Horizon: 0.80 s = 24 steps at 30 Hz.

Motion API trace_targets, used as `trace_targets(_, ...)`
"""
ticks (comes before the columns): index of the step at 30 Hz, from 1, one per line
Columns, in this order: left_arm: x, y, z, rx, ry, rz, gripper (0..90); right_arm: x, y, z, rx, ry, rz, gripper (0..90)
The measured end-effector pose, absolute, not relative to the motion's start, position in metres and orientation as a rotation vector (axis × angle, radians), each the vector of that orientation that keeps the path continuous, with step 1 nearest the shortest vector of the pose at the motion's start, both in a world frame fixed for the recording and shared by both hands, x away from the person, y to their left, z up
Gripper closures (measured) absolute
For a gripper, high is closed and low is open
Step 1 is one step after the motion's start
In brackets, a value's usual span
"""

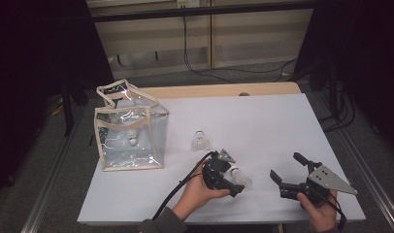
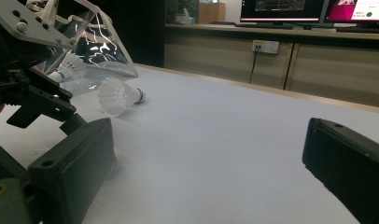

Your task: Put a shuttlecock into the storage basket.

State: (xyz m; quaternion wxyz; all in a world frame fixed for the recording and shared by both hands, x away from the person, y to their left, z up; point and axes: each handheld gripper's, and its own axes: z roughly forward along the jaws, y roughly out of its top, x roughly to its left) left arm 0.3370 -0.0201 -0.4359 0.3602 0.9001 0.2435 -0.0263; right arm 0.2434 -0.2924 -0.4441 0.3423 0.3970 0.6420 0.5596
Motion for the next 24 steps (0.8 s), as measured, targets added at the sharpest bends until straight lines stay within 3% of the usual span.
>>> trace_targets(18, 0.3429, -0.0211, -0.4382, 2.303, 0.643, 0.012, 20.3, 0.2435, -0.2925, -0.4439, 1.031, 1.669, 1.457, 2.2)
trace_targets(24, 0.3426, -0.0197, -0.4363, 2.299, 0.604, 0.044, 34.6, 0.2434, -0.2927, -0.4437, 1.031, 1.670, 1.457, 2.3)
